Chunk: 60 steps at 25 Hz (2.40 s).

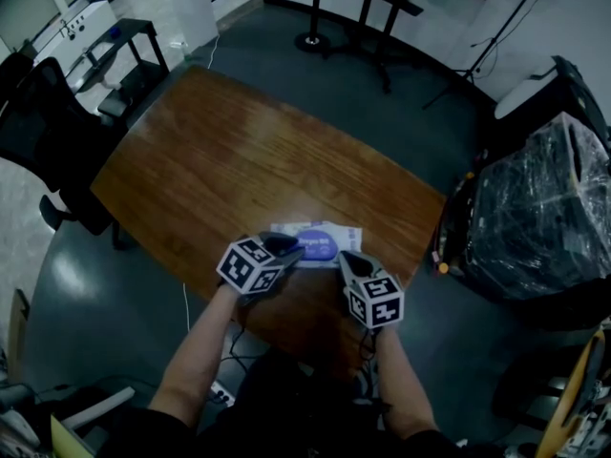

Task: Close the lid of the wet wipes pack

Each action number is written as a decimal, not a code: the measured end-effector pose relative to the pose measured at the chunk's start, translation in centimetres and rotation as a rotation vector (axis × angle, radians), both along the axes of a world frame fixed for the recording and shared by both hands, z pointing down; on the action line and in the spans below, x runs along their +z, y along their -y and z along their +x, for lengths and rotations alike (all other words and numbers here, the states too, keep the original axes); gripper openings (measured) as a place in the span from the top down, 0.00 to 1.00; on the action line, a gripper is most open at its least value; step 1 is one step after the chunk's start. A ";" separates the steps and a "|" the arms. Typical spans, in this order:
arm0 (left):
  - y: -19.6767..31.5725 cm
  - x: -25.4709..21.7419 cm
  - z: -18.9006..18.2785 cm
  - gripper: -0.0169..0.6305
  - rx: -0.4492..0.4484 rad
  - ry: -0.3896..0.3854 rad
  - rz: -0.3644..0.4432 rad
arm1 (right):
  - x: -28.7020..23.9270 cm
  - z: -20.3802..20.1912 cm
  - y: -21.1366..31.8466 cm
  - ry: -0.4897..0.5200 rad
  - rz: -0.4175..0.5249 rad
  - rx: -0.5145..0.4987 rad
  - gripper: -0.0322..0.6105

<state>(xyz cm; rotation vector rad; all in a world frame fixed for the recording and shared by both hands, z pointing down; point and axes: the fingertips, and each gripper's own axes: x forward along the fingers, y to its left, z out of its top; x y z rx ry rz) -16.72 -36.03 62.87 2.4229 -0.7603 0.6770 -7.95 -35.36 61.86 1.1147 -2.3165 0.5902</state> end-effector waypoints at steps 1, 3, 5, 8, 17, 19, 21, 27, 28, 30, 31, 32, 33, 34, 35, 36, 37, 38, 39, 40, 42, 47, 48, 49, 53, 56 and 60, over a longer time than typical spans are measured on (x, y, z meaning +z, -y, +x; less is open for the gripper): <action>0.0 0.3 0.0 0.82 -0.004 0.011 -0.001 | 0.0 -0.2 0.0 0.002 0.002 -0.003 0.94; -0.1 0.9 0.1 0.82 -0.009 0.032 0.002 | -0.1 -0.7 0.0 0.007 0.009 -0.015 0.94; -0.1 1.2 0.1 0.82 -0.017 0.052 0.009 | -0.1 -1.2 0.0 0.010 0.012 -0.028 0.94; 0.0 1.3 0.0 0.85 -0.029 0.076 0.016 | 0.4 -1.8 0.0 0.010 0.003 -0.041 0.94; 0.4 2.2 -0.5 0.91 -0.078 0.128 0.036 | 1.8 -2.8 0.1 -0.026 -0.031 -0.079 0.94; 0.5 2.4 -0.7 0.96 -0.092 0.138 0.046 | 2.2 -2.8 0.1 -0.038 -0.040 -0.080 0.94; 0.6 2.5 -1.0 0.97 -0.099 0.147 0.056 | 2.5 -3.0 0.2 -0.050 -0.044 -0.080 0.94; 0.7 2.6 -0.9 0.97 -0.111 0.158 0.082 | 2.9 -3.0 0.3 -0.075 -0.045 -0.081 0.94; 0.7 2.6 -0.9 0.97 -0.113 0.154 0.083 | 2.9 -3.0 0.3 -0.079 -0.040 -0.080 0.94; 0.6 2.2 -1.0 0.97 -0.118 0.157 0.102 | 2.2 -2.9 0.0 -0.089 -0.017 -0.071 0.94; 0.5 1.7 -1.1 0.97 -0.124 0.158 0.120 | 1.6 -2.8 -0.3 -0.089 0.000 -0.066 0.94; 0.5 1.1 -1.1 0.97 -0.133 0.152 0.138 | 0.8 -2.7 -0.5 -0.084 0.017 -0.062 0.94; 0.4 0.4 -1.2 0.97 -0.144 0.139 0.151 | 0.0 -2.5 -0.7 -0.078 0.032 -0.060 0.94; 0.1 -0.3 -1.1 0.97 -0.152 0.122 0.160 | -0.7 -2.2 -1.0 -0.074 0.045 -0.058 0.94; -0.2 -1.0 -0.9 0.97 -0.158 0.107 0.168 | -1.4 -1.9 -1.4 -0.069 0.058 -0.055 0.94; -0.6 -1.6 -0.7 0.97 -0.163 0.095 0.177 | -2.1 -1.5 -1.6 -0.064 0.071 -0.054 0.94; -1.0 -2.4 -0.4 0.97 -0.168 0.083 0.188 | -2.8 -1.2 -1.9 -0.057 0.084 -0.053 0.94; -1.6 -3.2 -0.1 0.97 -0.174 0.070 0.199 | -3.6 -0.9 -2.2 -0.048 0.098 -0.052 0.94; -2.1 -4.1 0.3 0.97 -0.182 0.055 0.211 | -4.3 -0.7 -2.5 -0.036 0.112 -0.053 0.94; -2.8 -5.0 0.6 0.97 -0.191 0.041 0.223 | -5.1 -0.6 -2.9 -0.022 0.127 -0.055 0.94; -4.1 -6.9 1.3 0.97 -0.212 0.019 0.250 | -6.7 -0.4 -3.8 0.008 0.161 -0.066 0.94; -7.9 -11.7 3.6 0.97 -0.290 -0.012 0.328 | -11.4 0.9 -6.7 0.118 0.250 -0.107 0.94; -8.8 -12.7 4.2 0.97 -0.308 -0.023 0.341 | -12.4 1.2 -7.4 0.140 0.268 -0.119 0.94; -9.7 -13.6 4.7 0.97 -0.324 -0.032 0.355 | -13.6 1.6 -8.1 0.163 0.289 -0.132 0.94; -13.3 -17.1 6.6 0.97 -0.384 -0.061 0.416 | -18.3 2.9 -11.7 0.242 0.376 -0.189 0.94; -16.0 -19.8 7.6 0.97 -0.425 -0.081 0.470 | -21.7 3.9 -14.5 0.294 0.436 -0.225 0.94; -19.3 -22.7 8.6 0.97 -0.463 -0.095 0.533 | -24.9 4.9 -18.2 0.361 0.493 -0.268 0.94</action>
